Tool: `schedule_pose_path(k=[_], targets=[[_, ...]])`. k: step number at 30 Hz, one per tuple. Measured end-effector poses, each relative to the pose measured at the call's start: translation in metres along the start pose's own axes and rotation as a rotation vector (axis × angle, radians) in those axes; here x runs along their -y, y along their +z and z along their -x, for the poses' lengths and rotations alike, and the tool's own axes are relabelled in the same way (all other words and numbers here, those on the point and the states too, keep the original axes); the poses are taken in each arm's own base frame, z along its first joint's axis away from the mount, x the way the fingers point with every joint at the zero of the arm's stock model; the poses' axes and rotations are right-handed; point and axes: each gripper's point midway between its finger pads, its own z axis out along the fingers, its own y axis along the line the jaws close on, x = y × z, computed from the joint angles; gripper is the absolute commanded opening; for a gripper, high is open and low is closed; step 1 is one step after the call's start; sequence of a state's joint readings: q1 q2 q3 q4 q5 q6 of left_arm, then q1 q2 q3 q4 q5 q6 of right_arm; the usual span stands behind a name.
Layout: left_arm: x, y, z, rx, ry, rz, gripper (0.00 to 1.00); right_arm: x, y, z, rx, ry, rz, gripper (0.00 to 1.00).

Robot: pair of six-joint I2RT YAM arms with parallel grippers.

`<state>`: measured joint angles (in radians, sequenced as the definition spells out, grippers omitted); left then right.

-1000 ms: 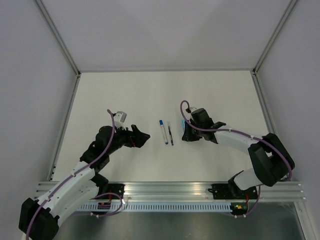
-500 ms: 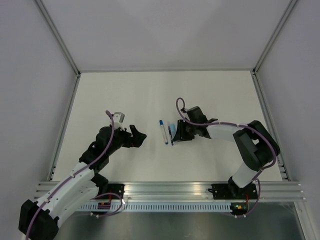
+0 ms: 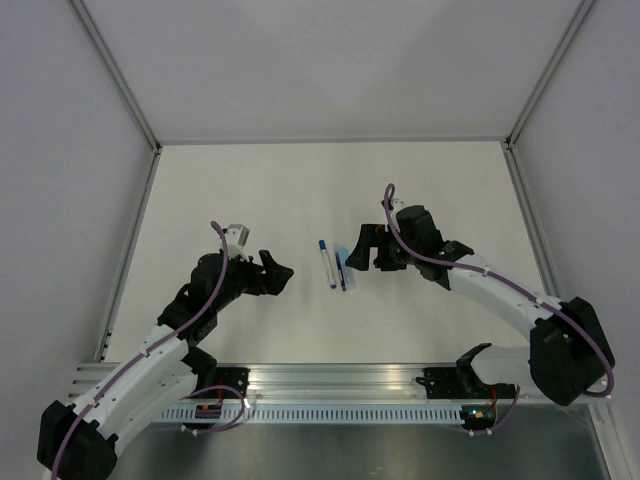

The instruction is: Insert the pens into the pen caps

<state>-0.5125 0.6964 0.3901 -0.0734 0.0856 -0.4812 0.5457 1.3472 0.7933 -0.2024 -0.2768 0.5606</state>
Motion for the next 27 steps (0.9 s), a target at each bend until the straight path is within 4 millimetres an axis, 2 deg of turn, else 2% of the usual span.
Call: schedule_pose_path(k=[6, 10, 13, 18, 27], targets=[[0.013, -0.008, 0.01, 0.042, 0.009, -0.061, 1.0, -0.025, -0.06, 0.031, 0.252, -0.098, 0.076, 0.98], [0.026, -0.016, 0.022, 0.098, 0.026, -0.126, 1.0, -0.023, -0.095, 0.041, 0.431, -0.151, 0.075, 0.98], [0.032, -0.021, 0.027, 0.131, 0.035, -0.16, 1.0, -0.016, -0.11, 0.044, 0.509, -0.161, 0.047, 0.98], [0.037, -0.03, 0.034, 0.185, 0.047, -0.191, 1.0, -0.011, -0.122, 0.052, 0.576, -0.155, 0.011, 0.98], [0.04, -0.034, 0.039, 0.212, 0.053, -0.204, 1.0, -0.005, -0.119, 0.048, 0.565, -0.151, -0.009, 0.98]])
